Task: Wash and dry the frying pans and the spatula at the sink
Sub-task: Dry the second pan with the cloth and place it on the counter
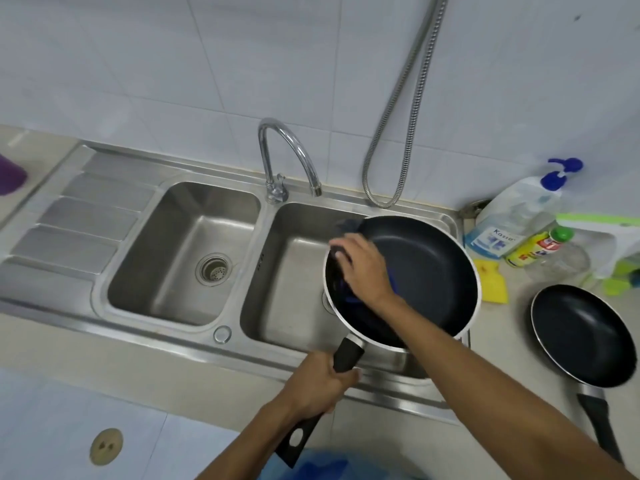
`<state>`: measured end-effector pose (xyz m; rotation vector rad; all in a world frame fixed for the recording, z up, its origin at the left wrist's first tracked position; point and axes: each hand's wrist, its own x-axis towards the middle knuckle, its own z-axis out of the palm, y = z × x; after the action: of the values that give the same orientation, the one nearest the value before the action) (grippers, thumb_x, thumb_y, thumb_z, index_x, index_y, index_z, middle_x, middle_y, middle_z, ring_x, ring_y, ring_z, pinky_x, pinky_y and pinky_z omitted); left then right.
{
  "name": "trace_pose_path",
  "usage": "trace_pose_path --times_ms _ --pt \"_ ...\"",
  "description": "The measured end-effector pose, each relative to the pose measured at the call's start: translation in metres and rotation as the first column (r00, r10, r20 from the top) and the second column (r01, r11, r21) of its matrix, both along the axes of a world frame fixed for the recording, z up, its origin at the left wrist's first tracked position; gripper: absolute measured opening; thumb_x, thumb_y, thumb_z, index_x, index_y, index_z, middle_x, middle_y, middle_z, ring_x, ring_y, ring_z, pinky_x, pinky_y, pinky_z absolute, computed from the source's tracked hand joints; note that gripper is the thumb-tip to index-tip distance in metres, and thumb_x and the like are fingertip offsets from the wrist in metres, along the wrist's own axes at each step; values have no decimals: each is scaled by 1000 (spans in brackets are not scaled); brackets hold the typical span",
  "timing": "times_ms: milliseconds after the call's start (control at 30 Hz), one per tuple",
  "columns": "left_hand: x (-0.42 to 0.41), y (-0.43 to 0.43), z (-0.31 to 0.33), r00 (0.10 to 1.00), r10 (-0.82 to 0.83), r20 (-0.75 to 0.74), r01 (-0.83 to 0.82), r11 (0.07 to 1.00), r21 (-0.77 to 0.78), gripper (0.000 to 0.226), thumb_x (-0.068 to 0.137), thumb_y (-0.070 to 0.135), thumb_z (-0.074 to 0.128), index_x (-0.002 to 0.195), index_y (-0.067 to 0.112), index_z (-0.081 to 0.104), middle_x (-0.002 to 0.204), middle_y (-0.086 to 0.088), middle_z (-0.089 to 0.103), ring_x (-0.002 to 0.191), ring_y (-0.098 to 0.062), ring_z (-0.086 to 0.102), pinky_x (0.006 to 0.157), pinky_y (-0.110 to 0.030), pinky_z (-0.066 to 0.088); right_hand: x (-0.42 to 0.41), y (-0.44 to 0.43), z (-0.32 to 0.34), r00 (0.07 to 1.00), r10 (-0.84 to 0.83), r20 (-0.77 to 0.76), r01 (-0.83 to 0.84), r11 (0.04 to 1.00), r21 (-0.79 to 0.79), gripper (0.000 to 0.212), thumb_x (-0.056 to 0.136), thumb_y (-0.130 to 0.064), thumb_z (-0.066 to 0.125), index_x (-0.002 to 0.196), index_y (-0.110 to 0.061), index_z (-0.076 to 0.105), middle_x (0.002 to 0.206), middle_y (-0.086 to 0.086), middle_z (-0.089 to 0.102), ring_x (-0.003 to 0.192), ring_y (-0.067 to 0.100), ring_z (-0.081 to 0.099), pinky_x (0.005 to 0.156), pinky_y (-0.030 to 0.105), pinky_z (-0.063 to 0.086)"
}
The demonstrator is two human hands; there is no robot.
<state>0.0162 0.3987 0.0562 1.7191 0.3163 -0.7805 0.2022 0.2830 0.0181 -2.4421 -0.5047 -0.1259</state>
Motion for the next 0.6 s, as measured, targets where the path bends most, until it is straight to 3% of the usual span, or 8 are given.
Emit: trace_pose_path --times_ms 67,167,267,333,400,467,533,600 --pt "-3 -2 1 999 44 -3 -44 999 -17 31 86 32 71 72 16 49 54 -2 46 40 -15 40 44 -24 33 36 -18 3 996 -88 17 89 981 -173 31 94 -21 60 125 -25 60 126 2 57 98 32 59 86 42 51" --pt "3 5 -1 996 92 17 -92 996 0 35 88 32 73 69 19 47 53 1 47 42 -14 42 45 -24 36 63 -71 5 976 -207 67 211 828 -520 47 86 -14 67 130 -16 53 124 13 54 91 44 58 71 50 54" --pt "12 13 -5 991 124 52 -126 991 34 32 90 29 72 72 17 49 51 3 47 41 -13 44 46 -24 38 40 -100 1 977 -214 -26 140 725 -674 49 84 -10 66 130 -11 52 123 16 56 96 48 57 75 51 55" --pt "18 14 -6 992 102 71 -106 993 54 32 91 29 72 74 16 48 51 5 46 41 -12 44 45 -24 39 11 -103 -7 943 -298 -150 157 793 -588 37 88 -14 60 124 -13 56 123 15 60 102 46 60 83 48 52" --pt "20 13 -6 993 89 72 -94 993 71 34 90 31 73 74 16 47 51 6 45 40 -12 44 45 -24 39 -23 -98 -11 856 -368 -363 214 892 -399 25 89 -17 58 114 -20 63 118 11 67 105 40 64 87 43 51" --pt "20 10 -6 995 60 78 -68 992 109 37 89 34 73 71 18 45 48 8 44 39 -13 45 45 -24 39 -54 -79 -9 751 -313 -582 258 950 -177 18 90 -22 61 104 -31 68 113 1 73 108 28 66 93 37 51" --pt "17 6 -5 995 -7 102 -8 989 148 38 89 36 73 66 19 47 45 7 47 38 -13 47 45 -23 38 -73 -49 -5 701 -200 -684 311 949 42 16 89 -23 62 96 -36 70 107 -9 73 106 17 67 96 34 50" --pt "13 1 -3 993 -41 113 24 988 150 38 89 34 71 62 19 49 44 6 50 38 -12 48 44 -22 38 -77 -22 3 721 -146 -677 358 915 184 19 89 -22 61 94 -38 70 103 -15 72 102 10 66 93 30 50"
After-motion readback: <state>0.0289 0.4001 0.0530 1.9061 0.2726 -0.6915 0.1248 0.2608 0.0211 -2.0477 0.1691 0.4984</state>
